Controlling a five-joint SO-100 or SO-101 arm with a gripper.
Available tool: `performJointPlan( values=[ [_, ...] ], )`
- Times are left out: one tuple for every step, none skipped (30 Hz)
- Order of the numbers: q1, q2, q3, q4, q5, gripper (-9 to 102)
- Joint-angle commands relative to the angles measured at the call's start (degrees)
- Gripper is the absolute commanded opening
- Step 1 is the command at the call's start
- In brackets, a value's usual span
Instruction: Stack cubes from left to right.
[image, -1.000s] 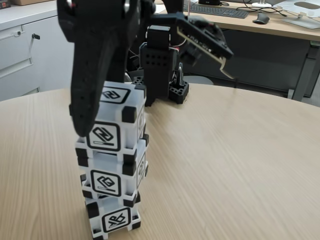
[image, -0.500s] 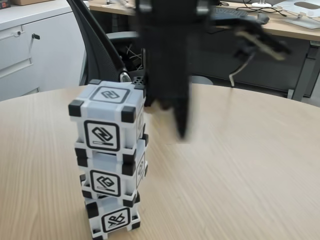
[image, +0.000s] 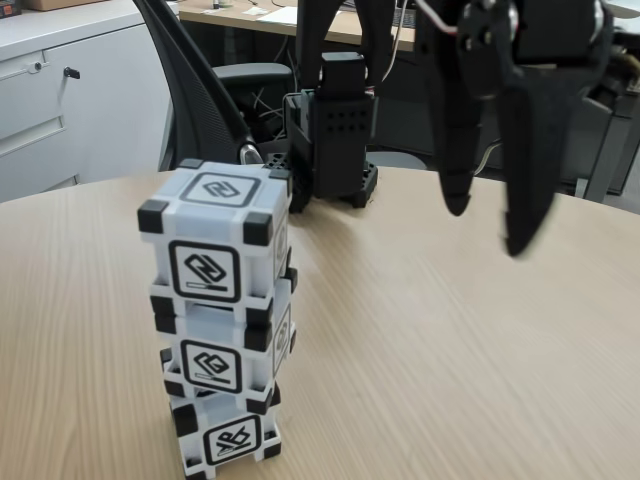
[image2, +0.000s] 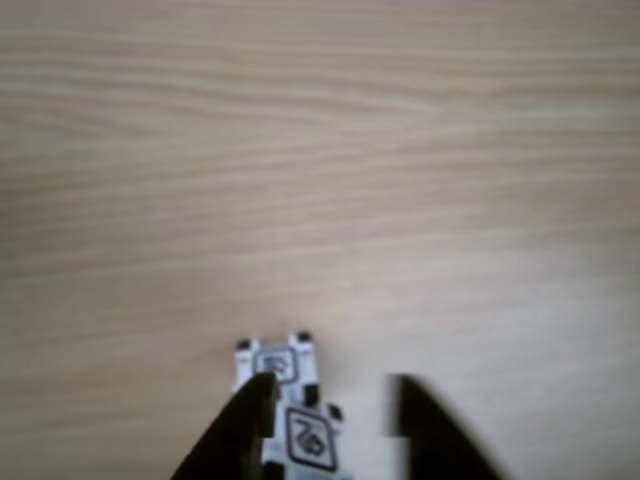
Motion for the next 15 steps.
performJointPlan(
  values=[
    [0.35, 1.49, -0.35, 1.05, 2.37, 0],
    [0.62, 1.49, -0.35, 1.05, 2.11, 0],
    [0.88, 1.49, -0.35, 1.05, 1.93, 0],
    [1.05, 1.49, -0.35, 1.05, 1.85, 0],
    [1.05, 1.49, -0.35, 0.97, 1.76, 0],
    [1.05, 1.49, -0.35, 0.88, 1.76, 0],
    [1.05, 1.49, -0.35, 0.79, 1.85, 0],
    [1.05, 1.49, -0.35, 0.79, 1.85, 0],
    [1.05, 1.41, -0.35, 0.79, 1.93, 0],
    [1.05, 1.32, -0.35, 0.79, 1.93, 0],
    [1.05, 1.14, -0.35, 0.88, 1.76, 0],
    [1.05, 1.14, -0.35, 0.88, 1.41, 0],
    [1.05, 1.23, -0.35, 0.79, 1.23, 0],
    [1.05, 1.41, -0.35, 0.53, 1.05, 0],
    [1.05, 1.41, -0.35, 0.53, 0.88, 0]
  ],
)
